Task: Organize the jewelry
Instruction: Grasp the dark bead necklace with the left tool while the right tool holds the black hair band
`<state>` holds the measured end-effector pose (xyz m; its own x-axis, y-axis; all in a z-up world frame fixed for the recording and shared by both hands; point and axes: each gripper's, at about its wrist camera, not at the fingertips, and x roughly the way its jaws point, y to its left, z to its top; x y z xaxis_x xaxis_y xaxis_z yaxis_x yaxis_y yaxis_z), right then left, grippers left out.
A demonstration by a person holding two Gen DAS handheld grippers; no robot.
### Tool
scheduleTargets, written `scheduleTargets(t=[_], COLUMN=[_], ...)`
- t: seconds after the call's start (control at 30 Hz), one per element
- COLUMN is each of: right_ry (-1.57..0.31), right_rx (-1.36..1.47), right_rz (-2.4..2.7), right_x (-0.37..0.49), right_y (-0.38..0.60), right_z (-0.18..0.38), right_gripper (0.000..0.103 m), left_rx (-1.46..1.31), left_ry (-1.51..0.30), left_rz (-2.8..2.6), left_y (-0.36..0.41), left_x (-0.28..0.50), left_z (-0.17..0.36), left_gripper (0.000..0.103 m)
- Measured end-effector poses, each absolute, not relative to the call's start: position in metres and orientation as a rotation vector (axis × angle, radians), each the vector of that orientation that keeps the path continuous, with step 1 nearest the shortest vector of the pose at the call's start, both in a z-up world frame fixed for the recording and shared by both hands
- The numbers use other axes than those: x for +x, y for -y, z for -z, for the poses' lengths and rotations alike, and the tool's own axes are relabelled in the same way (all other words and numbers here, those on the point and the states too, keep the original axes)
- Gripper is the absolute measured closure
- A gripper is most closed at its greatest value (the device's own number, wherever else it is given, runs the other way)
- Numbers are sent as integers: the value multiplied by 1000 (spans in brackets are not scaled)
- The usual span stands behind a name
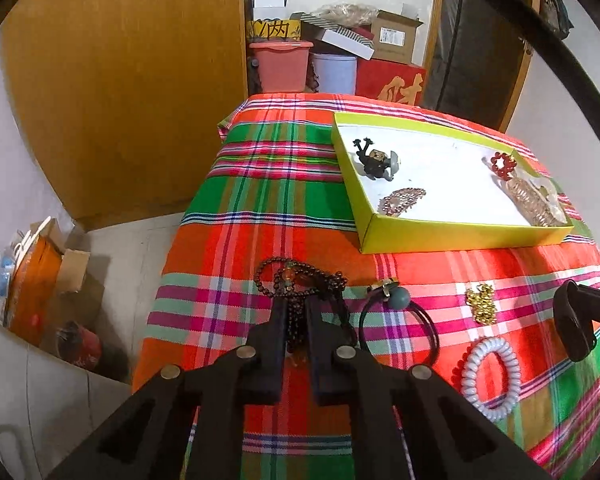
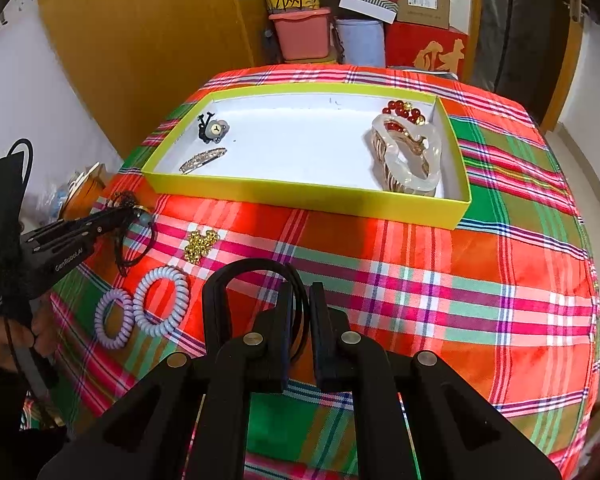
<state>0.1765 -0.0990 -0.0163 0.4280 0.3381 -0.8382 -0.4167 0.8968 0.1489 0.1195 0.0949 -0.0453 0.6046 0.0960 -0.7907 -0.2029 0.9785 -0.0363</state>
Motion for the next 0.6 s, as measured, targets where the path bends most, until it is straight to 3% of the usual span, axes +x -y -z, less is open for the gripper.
scheduleTargets(t=[0.6], right_ry=[-943], right_rx=[-76], right_rz=[-473], right_x=[180], right_y=[101], right_z=[-13], right_gripper=[95], left_rx=[-169], left_ry=[-777], left_rz=[-107], left_y=[-89], left_x=[97], left_z=[-20], left_gripper=[97])
